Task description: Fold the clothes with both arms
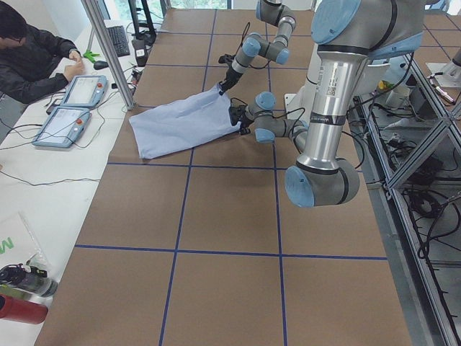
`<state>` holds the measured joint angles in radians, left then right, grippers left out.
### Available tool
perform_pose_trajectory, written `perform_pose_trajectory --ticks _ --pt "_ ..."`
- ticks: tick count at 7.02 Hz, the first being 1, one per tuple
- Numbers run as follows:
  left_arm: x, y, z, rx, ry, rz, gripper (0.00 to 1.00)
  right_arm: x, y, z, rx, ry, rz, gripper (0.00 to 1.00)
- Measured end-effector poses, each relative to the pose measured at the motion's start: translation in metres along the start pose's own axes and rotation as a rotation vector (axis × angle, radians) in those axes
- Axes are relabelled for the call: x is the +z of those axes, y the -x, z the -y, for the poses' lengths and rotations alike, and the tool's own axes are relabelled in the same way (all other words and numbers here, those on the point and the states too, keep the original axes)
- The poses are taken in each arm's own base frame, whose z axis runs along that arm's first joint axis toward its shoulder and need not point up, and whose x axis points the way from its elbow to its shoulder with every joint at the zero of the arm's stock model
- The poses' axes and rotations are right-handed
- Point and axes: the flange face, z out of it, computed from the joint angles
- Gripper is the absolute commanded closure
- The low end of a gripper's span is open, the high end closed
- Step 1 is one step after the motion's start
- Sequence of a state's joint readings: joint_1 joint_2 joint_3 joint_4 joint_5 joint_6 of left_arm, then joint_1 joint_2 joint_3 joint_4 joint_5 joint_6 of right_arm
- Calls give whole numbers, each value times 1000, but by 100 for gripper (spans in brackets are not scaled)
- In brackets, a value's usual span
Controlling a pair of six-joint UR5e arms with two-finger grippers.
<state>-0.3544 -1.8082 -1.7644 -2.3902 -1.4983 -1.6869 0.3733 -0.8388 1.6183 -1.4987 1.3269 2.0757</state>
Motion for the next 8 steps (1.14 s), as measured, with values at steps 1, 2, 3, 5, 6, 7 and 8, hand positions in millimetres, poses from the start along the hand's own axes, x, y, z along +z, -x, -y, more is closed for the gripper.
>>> perform_pose_trajectory --ticks 1,2,3,5,6,7,8 --pt "5 2 -3 2 -5 6 57 0 0 0 0 0 0 100" --pt "7 2 -4 2 -9 7 79 0 0 0 0 0 0 100" --pt "7 0 -5 -4 -9 4 100 0 0 0 0 0 0 100" --pt "7 -3 -6 -18 -7 -2 100 1 -1 0 0 -1 -1 100" --pt "4 -5 -7 -21 -5 -9 100 2 -2 1 -1 -2 -2 100" --pt "-1 -12 -7 -23 -1 -25 100 1 -7 4 -1 -1 -2 100" --pt "-16 -24 -8 -26 8 -60 100 -10 -19 11 -4 9 10 100"
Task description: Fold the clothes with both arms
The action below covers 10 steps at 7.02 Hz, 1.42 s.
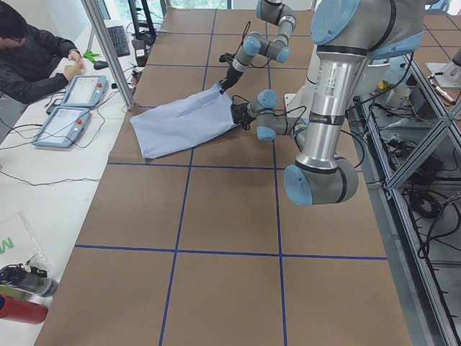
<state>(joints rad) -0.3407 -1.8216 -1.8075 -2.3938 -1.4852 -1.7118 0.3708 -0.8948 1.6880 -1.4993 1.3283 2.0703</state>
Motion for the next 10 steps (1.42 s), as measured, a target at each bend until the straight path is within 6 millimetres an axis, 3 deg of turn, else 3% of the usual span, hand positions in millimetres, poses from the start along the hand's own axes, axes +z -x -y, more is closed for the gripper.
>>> perform_pose_trajectory --ticks 1,3,4,6,8,9,10 --pt "-21 -18 -2 -4 17 -46 100 -24 -19 6 -14 21 15 100" --pt "-62 -42 -4 -10 51 -120 100 -108 -52 1 -63 70 30 100" --pt "-85 -47 -5 -11 73 -148 100 -151 -66 -8 -93 85 41 100" --pt "-142 -50 -5 -9 125 -183 100 -213 -86 -7 -128 119 43 100" --pt "-189 -76 -10 -1 183 -155 100 -233 -87 10 -128 110 44 100" --pt "-192 -91 -11 3 195 -123 100 -228 -82 16 -127 90 40 100" --pt "-179 -101 -8 6 181 -79 100 -213 -72 17 -136 58 28 100"
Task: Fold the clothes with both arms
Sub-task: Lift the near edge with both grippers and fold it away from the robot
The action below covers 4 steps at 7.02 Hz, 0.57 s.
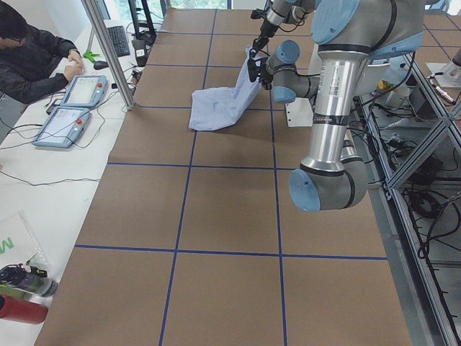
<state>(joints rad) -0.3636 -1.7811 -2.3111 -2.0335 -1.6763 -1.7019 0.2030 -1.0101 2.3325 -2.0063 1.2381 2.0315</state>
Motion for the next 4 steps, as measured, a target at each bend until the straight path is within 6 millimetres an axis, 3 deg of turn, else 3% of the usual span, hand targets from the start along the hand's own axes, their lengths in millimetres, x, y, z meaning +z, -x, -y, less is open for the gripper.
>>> perform_pose_trajectory --ticks 2,4 --pt "33 -6 31 1 -64 61 100 35 24 11 -9 -54 -8 100" --pt "66 -17 77 53 -142 102 100 80 44 34 -38 -90 -3 100"
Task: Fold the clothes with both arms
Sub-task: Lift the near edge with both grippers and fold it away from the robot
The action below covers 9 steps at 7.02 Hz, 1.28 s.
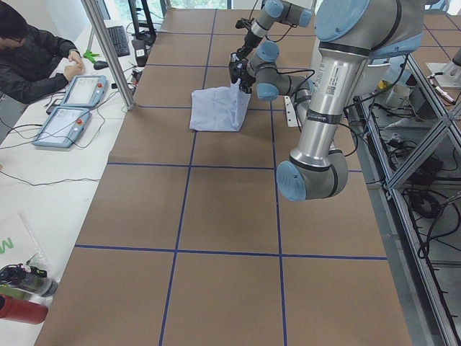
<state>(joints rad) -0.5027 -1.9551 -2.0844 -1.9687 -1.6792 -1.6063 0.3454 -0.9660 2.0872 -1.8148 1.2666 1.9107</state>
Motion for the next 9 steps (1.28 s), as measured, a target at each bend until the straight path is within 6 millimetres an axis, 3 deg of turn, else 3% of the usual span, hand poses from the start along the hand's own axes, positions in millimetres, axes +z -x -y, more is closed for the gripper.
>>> perform_pose_trajectory --ticks 3,5,6,7,9 --pt "71 1 67 57 -95 110 100 104 48 11 -8 -52 -37 100" --pt "111 9 95 91 -147 182 100 171 65 13 -22 -60 -64 100" --pt "131 12 103 100 -161 206 100 194 65 16 -35 -50 -67 100" --pt "153 18 110 106 -175 221 100 204 66 19 -46 -38 -68 100" --pt "188 38 120 118 -188 249 100 207 70 23 -57 -20 -63 100"
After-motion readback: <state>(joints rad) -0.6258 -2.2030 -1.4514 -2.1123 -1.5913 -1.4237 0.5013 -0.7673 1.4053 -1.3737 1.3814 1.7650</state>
